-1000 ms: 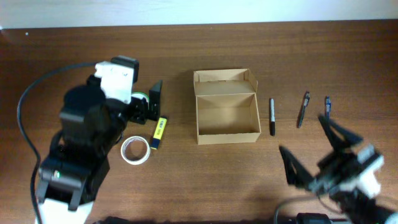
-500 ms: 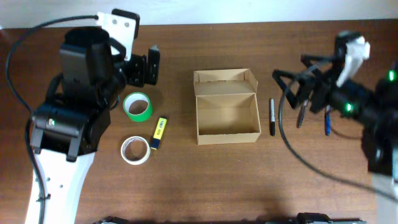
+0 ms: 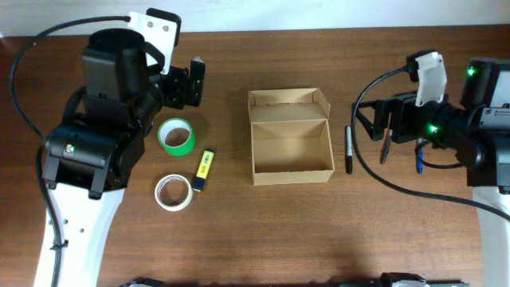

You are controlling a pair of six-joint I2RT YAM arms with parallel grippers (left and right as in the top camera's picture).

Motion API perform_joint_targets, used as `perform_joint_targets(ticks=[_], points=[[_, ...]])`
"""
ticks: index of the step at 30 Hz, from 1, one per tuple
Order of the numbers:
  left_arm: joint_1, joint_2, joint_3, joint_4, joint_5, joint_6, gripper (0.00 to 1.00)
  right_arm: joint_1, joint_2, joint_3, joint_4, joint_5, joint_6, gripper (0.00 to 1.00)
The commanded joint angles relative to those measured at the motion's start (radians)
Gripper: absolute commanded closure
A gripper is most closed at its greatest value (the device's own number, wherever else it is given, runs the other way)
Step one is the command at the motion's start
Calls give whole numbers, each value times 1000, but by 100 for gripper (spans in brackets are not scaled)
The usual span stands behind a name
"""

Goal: Pack container
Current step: 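Move the left gripper over the green tape roll and lower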

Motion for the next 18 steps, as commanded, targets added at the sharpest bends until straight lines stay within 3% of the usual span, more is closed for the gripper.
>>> perform_joint_targets(ticks=[1, 12, 14, 18], points=[[7, 50, 16, -32, -81, 10, 1, -5, 12, 22, -31, 267, 29, 1], [130, 145, 16, -11, -60, -5, 0, -209, 21, 24, -90, 341, 47, 1], [150, 146, 16, 13, -60, -6, 11, -255, 26, 24, -89, 322, 55, 1], [182, 148, 16, 32, -61, -6, 53, -312, 48, 24, -89, 308, 55, 1]])
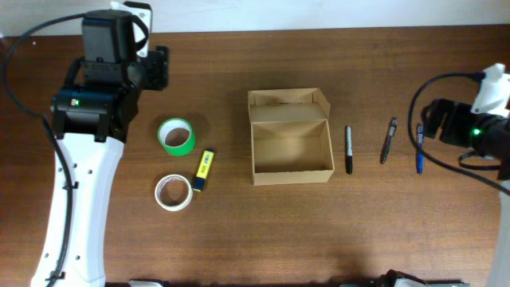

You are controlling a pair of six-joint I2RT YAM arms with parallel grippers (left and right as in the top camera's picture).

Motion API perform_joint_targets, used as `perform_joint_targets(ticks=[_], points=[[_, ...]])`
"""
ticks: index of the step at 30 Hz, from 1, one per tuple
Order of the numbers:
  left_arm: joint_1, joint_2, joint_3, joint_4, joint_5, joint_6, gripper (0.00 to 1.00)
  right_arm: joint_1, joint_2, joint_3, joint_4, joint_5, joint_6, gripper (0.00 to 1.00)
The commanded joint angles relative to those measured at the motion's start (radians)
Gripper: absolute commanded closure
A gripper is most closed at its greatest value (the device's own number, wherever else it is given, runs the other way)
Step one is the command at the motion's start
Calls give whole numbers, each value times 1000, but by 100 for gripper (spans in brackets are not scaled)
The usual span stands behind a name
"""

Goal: Pack container
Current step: 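Move the left gripper over the green tape roll and lower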

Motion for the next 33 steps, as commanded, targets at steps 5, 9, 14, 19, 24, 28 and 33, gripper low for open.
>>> perform_joint_targets(ticks=[5, 9, 14, 19, 24, 28, 33], points=[[72, 8, 11, 9, 0, 1, 70, -64, 51, 23, -2, 1, 17, 72], [80, 6, 11, -22, 0, 1, 19, -82, 61, 23, -12, 2, 16, 59], [80, 6, 11, -35, 0, 2, 6, -108, 63, 23, -29, 24, 16, 23], [82, 25, 11, -30, 2, 0, 11, -165, 109, 23, -34, 46, 44, 17], [101, 105, 11, -65, 105, -28, 16, -205, 204, 23, -100, 46, 57, 9], [106, 196, 11, -85, 243, -69, 22, -202, 241, 23, -138, 46, 57, 1], [103, 293, 11, -127, 414, -98, 27, -203, 214, 23, -159, 34, 57, 1]])
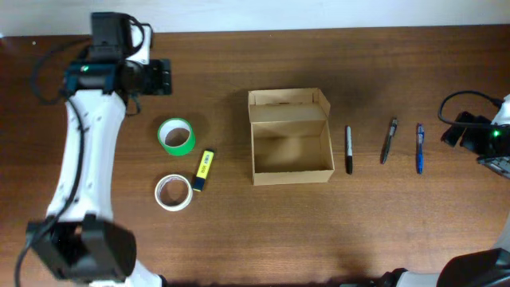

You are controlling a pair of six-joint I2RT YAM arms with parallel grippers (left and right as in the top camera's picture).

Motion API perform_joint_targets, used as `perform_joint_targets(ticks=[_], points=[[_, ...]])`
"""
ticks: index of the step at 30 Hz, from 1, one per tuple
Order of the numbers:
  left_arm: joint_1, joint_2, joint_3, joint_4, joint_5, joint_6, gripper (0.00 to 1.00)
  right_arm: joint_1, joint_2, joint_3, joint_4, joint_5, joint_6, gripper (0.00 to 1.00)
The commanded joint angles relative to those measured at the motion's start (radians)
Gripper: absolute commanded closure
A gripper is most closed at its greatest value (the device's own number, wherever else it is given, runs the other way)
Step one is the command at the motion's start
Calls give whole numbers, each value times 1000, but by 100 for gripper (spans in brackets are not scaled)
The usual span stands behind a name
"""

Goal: Pack container
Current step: 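Move the left gripper over the green tape roll and lower, then grasp the green tape roll rim with the left gripper and lift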

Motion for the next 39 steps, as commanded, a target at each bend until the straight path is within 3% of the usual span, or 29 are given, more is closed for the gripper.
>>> perform_joint_targets(ticks=[1, 9, 13, 16, 23, 33, 39], points=[[-5, 48, 8, -34, 169, -30, 28, -2, -43, 16, -15, -4, 5, 1], [-79, 111, 7, -211, 180, -48, 39, 17, -65, 16, -76, -48, 5, 1], [-103, 111, 6, -270, 126, -44, 39, 39, -65, 16, -76, -48, 3, 1], [-102, 117, 1, -262, 47, -26, 39, 64, -68, 16, -76, -35, 1, 1], [-75, 187, 1, -219, 28, -2, 39, 150, -144, 55, -78, 29, 2, 1], [-76, 314, 1, -177, 29, 8, 41, 265, -325, 355, -252, 111, 5, 1], [-76, 323, 1, -150, 28, 8, 44, 275, -367, 408, -324, 110, 5, 1]])
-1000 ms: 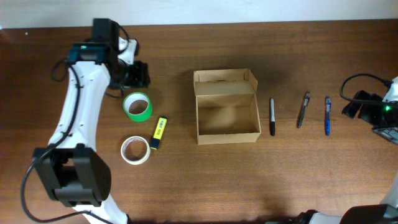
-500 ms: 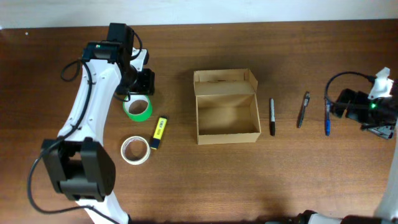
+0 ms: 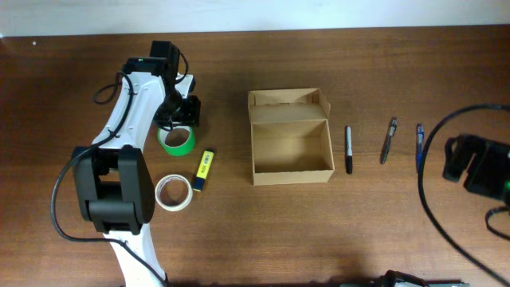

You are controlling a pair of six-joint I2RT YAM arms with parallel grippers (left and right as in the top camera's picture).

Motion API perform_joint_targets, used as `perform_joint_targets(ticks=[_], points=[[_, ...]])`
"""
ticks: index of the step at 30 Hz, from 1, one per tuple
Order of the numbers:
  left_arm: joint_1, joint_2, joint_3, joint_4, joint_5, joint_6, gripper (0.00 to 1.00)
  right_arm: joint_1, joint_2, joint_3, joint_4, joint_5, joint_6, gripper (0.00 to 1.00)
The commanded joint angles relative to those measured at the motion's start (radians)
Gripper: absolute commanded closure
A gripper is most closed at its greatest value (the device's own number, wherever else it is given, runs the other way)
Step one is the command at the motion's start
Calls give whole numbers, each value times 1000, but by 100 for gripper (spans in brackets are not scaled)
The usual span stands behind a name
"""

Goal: Pack container
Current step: 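Grasp the green tape roll rim with the left gripper and lift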

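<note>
An open cardboard box (image 3: 291,148) stands mid-table with nothing visible inside. To its left lie a green tape roll (image 3: 177,139), a white tape roll (image 3: 173,192) and a yellow highlighter (image 3: 204,170). To its right lie a black marker (image 3: 348,149), a grey pen (image 3: 388,141) and a blue pen (image 3: 419,147). My left gripper (image 3: 182,118) points down over the far edge of the green roll, and its fingers look spread. My right gripper (image 3: 456,158) sits at the right edge, just right of the blue pen, with its jaws too dark to read.
The left arm's white links (image 3: 131,104) run from the front left up past the white roll. Black cables (image 3: 434,207) loop from the right arm. The table's far edge meets a white wall (image 3: 255,12).
My left gripper has come from the far left corner down to the green tape roll. The right arm has moved a little inward and toward the front. No object has shifted.
Both arms first stood close to the box, the right gripper over the pens. Then both were drawn back toward the table's sides, the left into the far corner. Now the left gripper is over the green roll; all items lie where they lay.
</note>
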Motion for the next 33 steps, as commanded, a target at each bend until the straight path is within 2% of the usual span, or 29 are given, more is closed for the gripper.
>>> perform_joint_targets(ticks=[1, 18, 33], points=[[2, 9, 2, 15, -8, 16, 45, 11, 9, 5, -19, 26, 6, 1], [2, 86, 1, 36, -7, 16, 48, 11, -9, 5, -37, 22, 6, 1], [2, 138, 1, 50, -7, 16, 74, 11, -9, 5, -41, 22, 6, 1]])
